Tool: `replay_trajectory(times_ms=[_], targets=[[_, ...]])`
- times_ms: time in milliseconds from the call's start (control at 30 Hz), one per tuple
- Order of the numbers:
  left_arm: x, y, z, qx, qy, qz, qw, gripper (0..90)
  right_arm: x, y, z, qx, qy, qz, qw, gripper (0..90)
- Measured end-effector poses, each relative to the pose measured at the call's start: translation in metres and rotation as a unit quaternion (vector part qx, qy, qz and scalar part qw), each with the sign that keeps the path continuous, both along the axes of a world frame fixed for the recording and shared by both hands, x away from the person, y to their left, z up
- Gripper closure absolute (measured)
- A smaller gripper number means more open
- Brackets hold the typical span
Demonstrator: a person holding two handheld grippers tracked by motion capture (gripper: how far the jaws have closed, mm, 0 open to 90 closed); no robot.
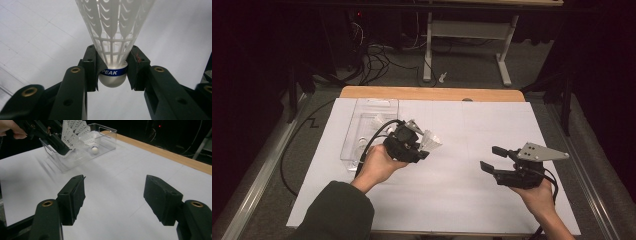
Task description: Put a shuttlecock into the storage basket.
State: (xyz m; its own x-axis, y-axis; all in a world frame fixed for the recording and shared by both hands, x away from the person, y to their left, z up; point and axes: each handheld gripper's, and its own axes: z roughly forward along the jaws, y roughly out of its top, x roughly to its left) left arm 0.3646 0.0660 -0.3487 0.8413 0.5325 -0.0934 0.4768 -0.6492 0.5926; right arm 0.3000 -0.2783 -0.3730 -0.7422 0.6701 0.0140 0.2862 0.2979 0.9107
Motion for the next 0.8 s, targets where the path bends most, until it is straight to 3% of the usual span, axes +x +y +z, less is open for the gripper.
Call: replay_trajectory(times_ms=[200,433,800], targets=[[0.000,0.003,0.002,-0.003,0.000,0.003,1.0000,65.2,-0.010,-0.012,-0.012,0.006,-0.020,-0.020,0.9996,30.2],[0.001,0.008,0.004,-0.007,-0.001,0.012,0.9999,65.1,-0.019,-0.023,-0.025,0.023,-0.019,-0.025,0.9992,30.1],[0.003,0.018,0.008,-0.019,0.002,0.025,0.9995,65.1,-0.029,-0.034,-0.037,0.044,-0.038,-0.037,0.9976,29.3]])
